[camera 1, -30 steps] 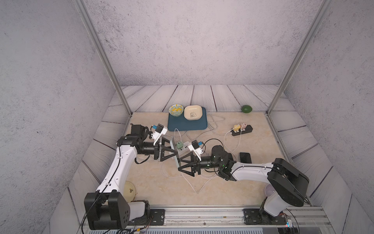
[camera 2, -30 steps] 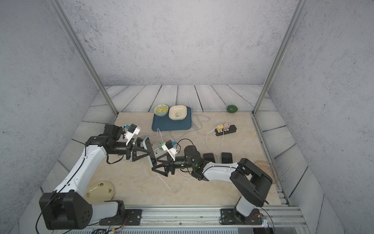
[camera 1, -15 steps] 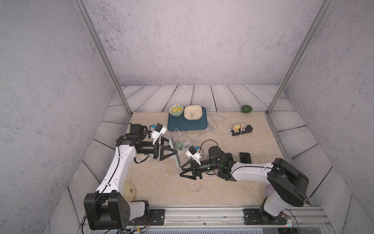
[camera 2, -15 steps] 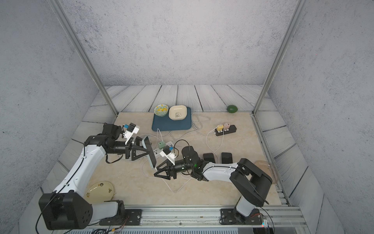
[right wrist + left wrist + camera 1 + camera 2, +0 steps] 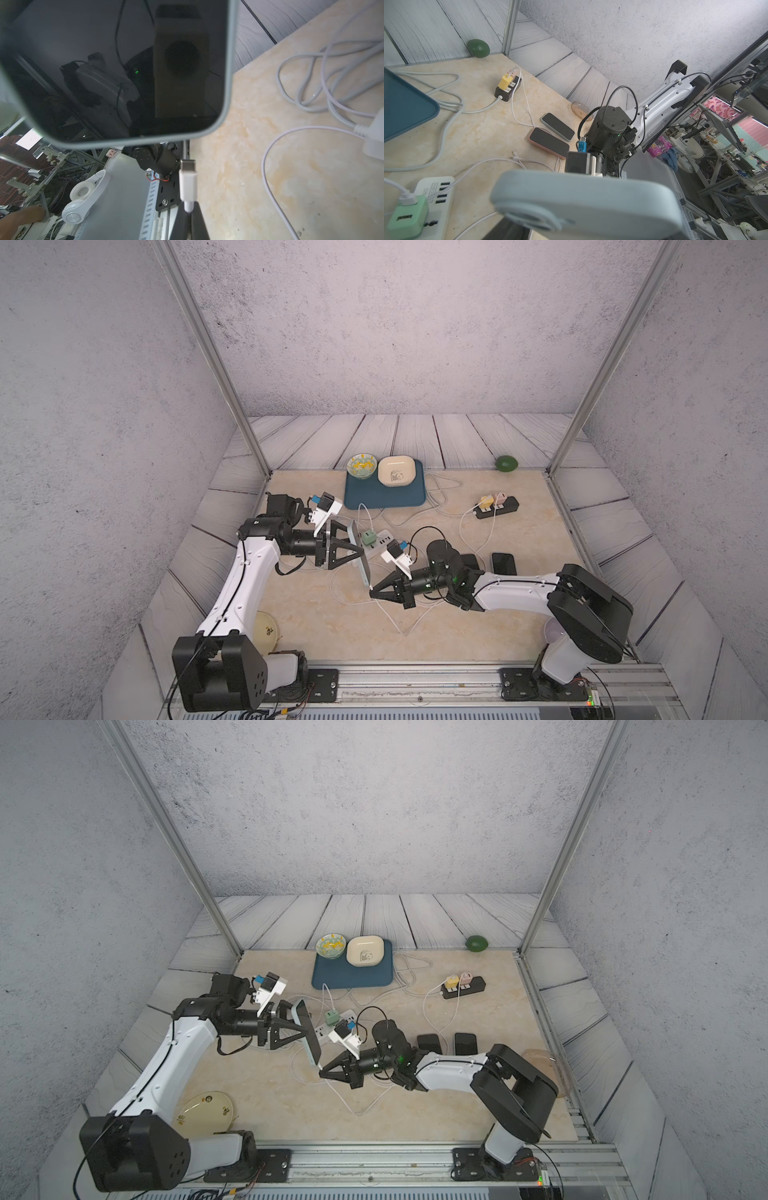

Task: Unplug the charging cable from the phone
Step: Remove the charging cable from the phone.

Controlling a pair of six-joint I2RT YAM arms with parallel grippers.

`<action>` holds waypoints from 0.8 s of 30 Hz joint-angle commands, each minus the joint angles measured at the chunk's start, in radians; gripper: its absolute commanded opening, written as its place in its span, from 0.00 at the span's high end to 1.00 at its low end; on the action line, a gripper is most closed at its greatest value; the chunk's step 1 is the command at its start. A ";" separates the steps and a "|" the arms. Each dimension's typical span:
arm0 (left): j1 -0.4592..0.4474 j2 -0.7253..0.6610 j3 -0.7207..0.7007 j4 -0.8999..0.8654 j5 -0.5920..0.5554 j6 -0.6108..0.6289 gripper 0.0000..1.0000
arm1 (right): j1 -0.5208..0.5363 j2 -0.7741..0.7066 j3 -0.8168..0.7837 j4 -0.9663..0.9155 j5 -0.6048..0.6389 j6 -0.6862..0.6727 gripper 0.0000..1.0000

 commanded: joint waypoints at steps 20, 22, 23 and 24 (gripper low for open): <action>0.014 -0.020 0.042 -0.021 0.039 0.014 0.70 | 0.007 0.053 -0.022 0.069 -0.003 0.005 1.00; 0.016 -0.020 0.043 -0.020 0.040 0.015 0.70 | 0.006 0.061 -0.026 0.074 -0.002 0.008 1.00; 0.017 -0.019 0.042 -0.021 0.039 0.014 0.70 | 0.006 0.065 -0.026 0.076 0.001 0.010 1.00; 0.017 -0.019 0.043 -0.020 0.039 0.016 0.70 | 0.006 0.066 -0.026 0.075 0.006 0.010 1.00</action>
